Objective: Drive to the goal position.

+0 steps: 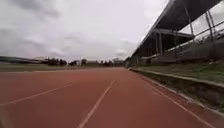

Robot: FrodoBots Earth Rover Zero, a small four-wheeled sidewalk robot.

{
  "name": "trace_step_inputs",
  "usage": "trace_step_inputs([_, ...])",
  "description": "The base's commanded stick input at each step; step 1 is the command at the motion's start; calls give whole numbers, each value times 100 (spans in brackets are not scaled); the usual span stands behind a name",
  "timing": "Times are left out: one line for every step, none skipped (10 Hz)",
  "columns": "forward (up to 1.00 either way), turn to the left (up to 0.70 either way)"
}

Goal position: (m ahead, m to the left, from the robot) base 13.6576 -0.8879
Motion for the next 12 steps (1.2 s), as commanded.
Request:
trace_step_inputs([70, 0])
trace_step_inputs([70, -8])
trace_step_inputs([70, -10])
trace_step_inputs([70, 0])
trace_step_inputs([70, -9])
trace_step_inputs([70, -2])
trace_step_inputs([70, -7])
trace_step_inputs([70, -3])
trace_step_inputs([70, 0])
trace_step_inputs([70, 0])
trace_step_inputs([70, 0])
trace_step_inputs([64, 0])
